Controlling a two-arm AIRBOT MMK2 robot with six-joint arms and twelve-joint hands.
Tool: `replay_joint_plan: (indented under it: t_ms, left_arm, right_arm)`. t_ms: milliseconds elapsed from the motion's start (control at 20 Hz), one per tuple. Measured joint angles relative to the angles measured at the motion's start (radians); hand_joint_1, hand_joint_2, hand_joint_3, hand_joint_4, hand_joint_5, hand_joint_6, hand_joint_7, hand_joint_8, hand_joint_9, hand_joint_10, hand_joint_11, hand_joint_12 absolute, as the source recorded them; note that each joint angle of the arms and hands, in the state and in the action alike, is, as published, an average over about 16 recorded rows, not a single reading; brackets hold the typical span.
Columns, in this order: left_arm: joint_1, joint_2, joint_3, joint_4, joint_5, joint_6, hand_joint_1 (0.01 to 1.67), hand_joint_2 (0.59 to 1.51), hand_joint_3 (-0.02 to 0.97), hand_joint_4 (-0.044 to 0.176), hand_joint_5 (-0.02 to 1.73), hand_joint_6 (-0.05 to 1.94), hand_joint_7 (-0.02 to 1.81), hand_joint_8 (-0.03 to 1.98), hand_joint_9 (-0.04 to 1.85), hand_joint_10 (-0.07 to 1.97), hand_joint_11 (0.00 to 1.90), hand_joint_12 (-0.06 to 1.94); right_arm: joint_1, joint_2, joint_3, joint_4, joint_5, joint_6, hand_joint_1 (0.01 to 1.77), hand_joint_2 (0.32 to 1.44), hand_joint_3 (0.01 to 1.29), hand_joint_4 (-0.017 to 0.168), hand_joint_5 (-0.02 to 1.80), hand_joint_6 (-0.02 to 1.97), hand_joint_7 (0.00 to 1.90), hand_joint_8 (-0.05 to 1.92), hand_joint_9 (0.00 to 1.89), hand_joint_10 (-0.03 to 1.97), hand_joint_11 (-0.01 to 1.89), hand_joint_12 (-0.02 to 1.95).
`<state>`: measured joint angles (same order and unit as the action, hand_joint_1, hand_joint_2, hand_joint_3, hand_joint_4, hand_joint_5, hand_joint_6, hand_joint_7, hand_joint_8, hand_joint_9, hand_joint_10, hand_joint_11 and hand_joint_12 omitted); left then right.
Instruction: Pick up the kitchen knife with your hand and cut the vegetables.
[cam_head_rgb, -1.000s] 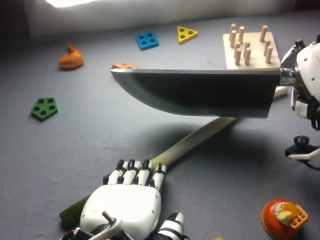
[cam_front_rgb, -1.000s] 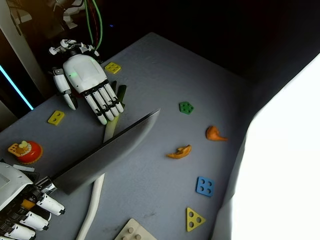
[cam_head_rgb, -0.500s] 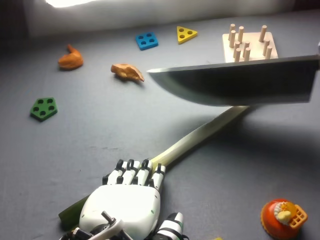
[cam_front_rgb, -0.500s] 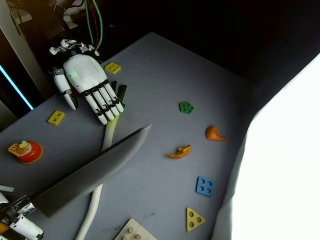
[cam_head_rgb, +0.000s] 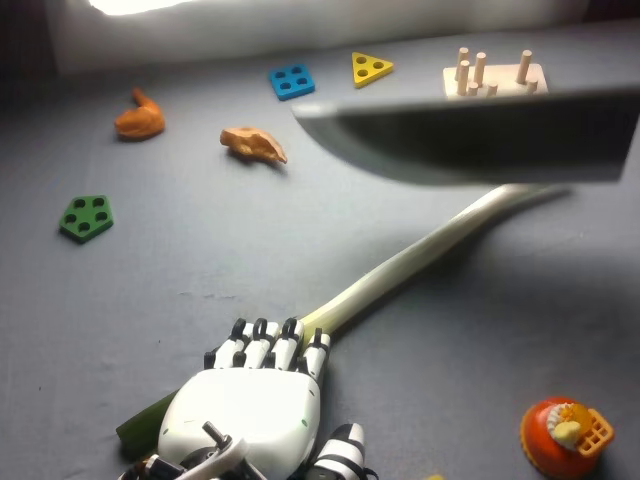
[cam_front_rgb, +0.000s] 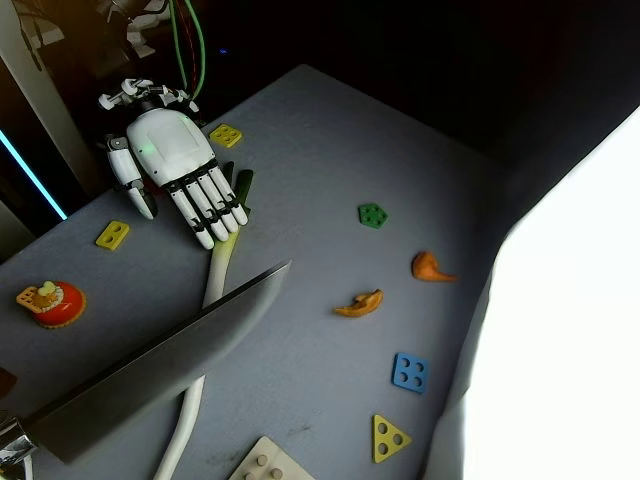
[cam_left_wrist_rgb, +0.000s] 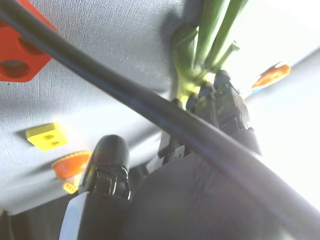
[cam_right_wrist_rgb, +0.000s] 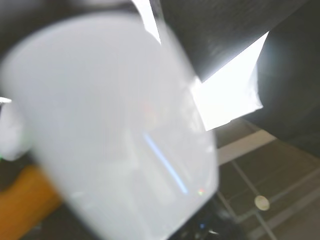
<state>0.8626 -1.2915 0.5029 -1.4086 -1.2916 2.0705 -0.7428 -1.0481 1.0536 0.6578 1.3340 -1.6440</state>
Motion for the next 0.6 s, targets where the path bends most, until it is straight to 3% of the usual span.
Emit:
replay_joint_plan:
  t_ms: [300,450,600]
  left_arm:
    - [-0.001,0.000,0.000,0.000,0.000,0.000,0.02,1.509,0.072,0.000,0.04,0.00,-0.01,-0.01,0.03,-0.01,0.02,0.01]
    - [-0.001,0.000,0.000,0.000,0.000,0.000,0.02,1.509,0.067,0.000,0.03,0.00,-0.01,-0.01,0.03,-0.01,0.02,0.01]
    - [-0.001,0.000,0.000,0.000,0.000,0.000,0.02,1.509,0.059,0.000,0.02,0.00,-0.01,-0.01,0.03,-0.01,0.02,0.01]
  right_arm:
    - [0.093,0.001,0.112,-0.046,-0.098,0.125,1.42,0.57,1.16,0.128,1.27,1.92,1.51,1.75,1.56,1.77,1.57,1.81]
    - [0.128,-0.008,0.205,-0.108,-0.156,0.248,1.46,0.57,1.14,0.160,1.32,1.91,1.51,1.75,1.56,1.77,1.57,1.81]
    - [0.148,-0.028,0.317,-0.177,-0.219,0.384,1.49,0.57,1.13,0.167,1.33,1.90,1.51,1.75,1.56,1.77,1.57,1.81]
